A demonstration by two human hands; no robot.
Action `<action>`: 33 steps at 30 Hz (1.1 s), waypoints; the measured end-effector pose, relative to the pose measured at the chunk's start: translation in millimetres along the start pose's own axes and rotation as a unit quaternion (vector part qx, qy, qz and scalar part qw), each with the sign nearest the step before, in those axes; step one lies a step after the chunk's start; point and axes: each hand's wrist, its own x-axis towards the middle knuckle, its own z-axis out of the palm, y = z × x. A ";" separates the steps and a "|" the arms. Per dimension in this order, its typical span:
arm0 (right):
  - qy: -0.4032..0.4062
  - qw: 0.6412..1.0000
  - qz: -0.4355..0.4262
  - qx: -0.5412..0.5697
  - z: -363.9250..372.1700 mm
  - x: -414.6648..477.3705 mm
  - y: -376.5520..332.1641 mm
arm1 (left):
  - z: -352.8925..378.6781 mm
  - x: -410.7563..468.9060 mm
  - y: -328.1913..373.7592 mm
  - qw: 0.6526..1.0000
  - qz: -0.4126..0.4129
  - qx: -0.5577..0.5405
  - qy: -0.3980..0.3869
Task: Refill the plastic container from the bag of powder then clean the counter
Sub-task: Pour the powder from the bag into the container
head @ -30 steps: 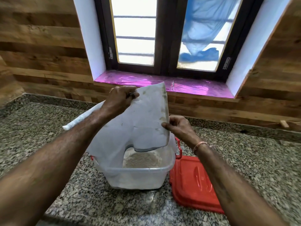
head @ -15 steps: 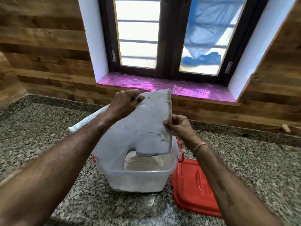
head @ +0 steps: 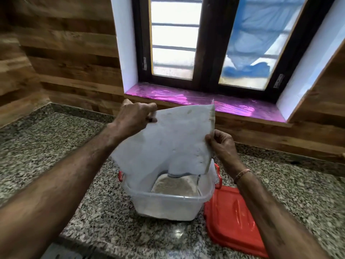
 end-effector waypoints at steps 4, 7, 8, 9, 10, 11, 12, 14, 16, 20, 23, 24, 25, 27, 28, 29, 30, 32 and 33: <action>0.047 0.998 0.015 0.028 -5.9 -0.3 2.0 | 2.4 -16.2 -20.5 0.989 -0.105 0.075 -0.072; 0.055 0.997 0.033 0.038 -9.3 0.0 3.5 | 14.1 -36.8 -47.4 0.975 -0.194 -0.105 -0.004; 0.053 0.997 0.036 0.037 -10.7 0.3 4.1 | 18.9 -43.8 -55.6 0.950 -0.213 -0.226 0.014; 0.050 0.998 0.038 0.032 -10.7 -0.2 2.4 | 23.3 -49.2 -61.0 0.911 -0.224 -0.346 0.032; 0.049 0.998 0.037 0.021 -10.6 0.2 2.2 | 26.3 -53.7 -62.7 0.869 -0.229 -0.436 0.047; 0.052 0.998 0.036 0.009 -9.8 -0.1 1.8 | 28.7 -56.5 -63.3 0.835 -0.237 -0.492 0.064; 0.061 0.998 0.033 -0.008 -8.5 1.0 3.1 | 29.4 -58.6 -62.1 0.801 -0.254 -0.535 0.085; 0.082 0.995 0.027 -0.039 -5.0 3.6 4.7 | 29.6 -58.0 -58.4 0.719 -0.290 -0.618 0.130; 0.071 0.996 0.046 0.008 -0.6 4.0 2.3 | 32.4 -54.0 -55.4 0.676 -0.299 -0.655 0.155; 0.040 0.996 0.067 0.052 1.9 4.1 -3.7 | 42.6 -47.4 -42.6 0.703 -0.271 -0.637 0.162; 0.112 0.987 0.040 -0.107 -6.6 7.7 0.4 | 43.4 -44.3 -40.1 0.691 -0.269 -0.635 0.217; 0.126 0.982 0.041 -0.137 -10.1 8.8 2.2 | 44.4 -43.4 -39.6 0.690 -0.271 -0.632 0.227; 0.127 0.981 0.040 -0.141 -12.2 7.7 1.4 | 46.3 -43.3 -39.3 0.685 -0.271 -0.636 0.230; 0.116 0.990 0.046 -0.060 -13.8 6.5 1.5 | 50.2 -45.0 -39.4 0.666 -0.264 -0.672 0.187; 0.116 0.992 0.050 -0.015 -14.1 6.5 2.9 | 51.9 -47.6 -39.9 0.666 -0.260 -0.686 0.132; 0.127 0.990 0.049 0.022 -14.7 5.2 2.0 | 55.5 -52.5 -39.8 0.678 -0.264 -0.682 0.069; 0.138 0.987 0.044 0.063 -16.7 4.0 0.1 | 61.2 -58.7 -38.3 0.700 -0.267 -0.662 0.020; 0.118 0.986 0.053 0.109 -23.1 -0.7 -3.7 | 71.6 -69.3 -32.3 0.736 -0.270 -0.621 0.025; 0.078 0.990 0.064 0.100 -25.7 -4.5 -5.6 | 74.3 -70.8 -29.2 0.733 -0.279 -0.617 0.061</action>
